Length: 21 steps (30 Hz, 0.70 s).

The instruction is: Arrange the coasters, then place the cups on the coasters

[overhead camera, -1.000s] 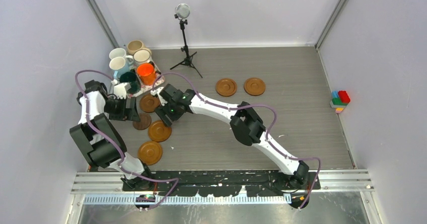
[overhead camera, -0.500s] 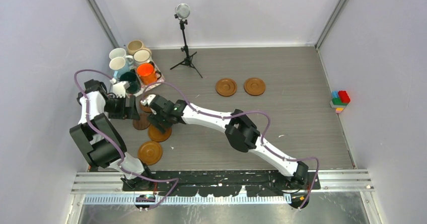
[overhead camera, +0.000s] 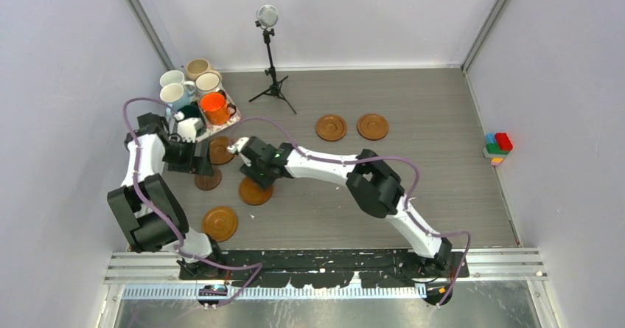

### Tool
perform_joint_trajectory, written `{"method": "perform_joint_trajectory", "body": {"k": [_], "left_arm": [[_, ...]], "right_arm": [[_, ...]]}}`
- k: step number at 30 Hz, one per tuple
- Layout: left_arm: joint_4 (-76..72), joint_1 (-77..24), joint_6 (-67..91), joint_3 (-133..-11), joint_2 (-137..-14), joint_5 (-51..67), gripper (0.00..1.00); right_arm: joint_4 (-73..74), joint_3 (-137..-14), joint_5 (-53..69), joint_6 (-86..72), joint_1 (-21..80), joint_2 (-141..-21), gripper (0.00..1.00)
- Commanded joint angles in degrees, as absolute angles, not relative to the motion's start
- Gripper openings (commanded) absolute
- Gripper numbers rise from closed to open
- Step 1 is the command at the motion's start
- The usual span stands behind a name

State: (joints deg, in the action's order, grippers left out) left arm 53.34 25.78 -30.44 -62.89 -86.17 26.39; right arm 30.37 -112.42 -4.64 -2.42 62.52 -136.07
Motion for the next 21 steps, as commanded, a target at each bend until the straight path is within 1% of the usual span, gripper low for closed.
{"method": "perform_joint_trajectory", "body": {"k": [1,7,10,13,16,19,21], "left_arm": [[51.4,20.22,-29.71,-61.67,-82.49,24.45,0.83],[48.56,8.03,-26.29,-60.99,-81.18,20.35,0.84],[46.72,1.12,-24.11,-60.98,-81.64,18.99,0.85],[44.43,-8.14,-22.09,-62.0,-84.1,15.12,0.86],[43.2,-15.32,-20.12,-64.33,-86.99,12.36,0.86],[42.29,-19.94,-18.44,-66.57,-89.52,11.61,0.86],[41.86,-20.99,-17.63,-67.55,-90.53,11.7,0.86]], "right_arm": [[36.19,-97.16,-4.3,-0.35,57.67,-129.02,0.47],[33.5,-76.96,-1.83,1.94,48.01,-117.18,0.45],[33.12,-69.46,-1.72,3.35,42.62,-111.62,0.44],[33.27,-64.3,-1.68,5.24,36.23,-106.58,0.43],[33.49,-60.75,-2.68,8.05,29.79,-102.91,0.43],[34.59,-58.65,-2.77,11.08,22.87,-100.74,0.42],[35.4,-57.49,-2.78,13.43,17.57,-99.5,0.42]]}}
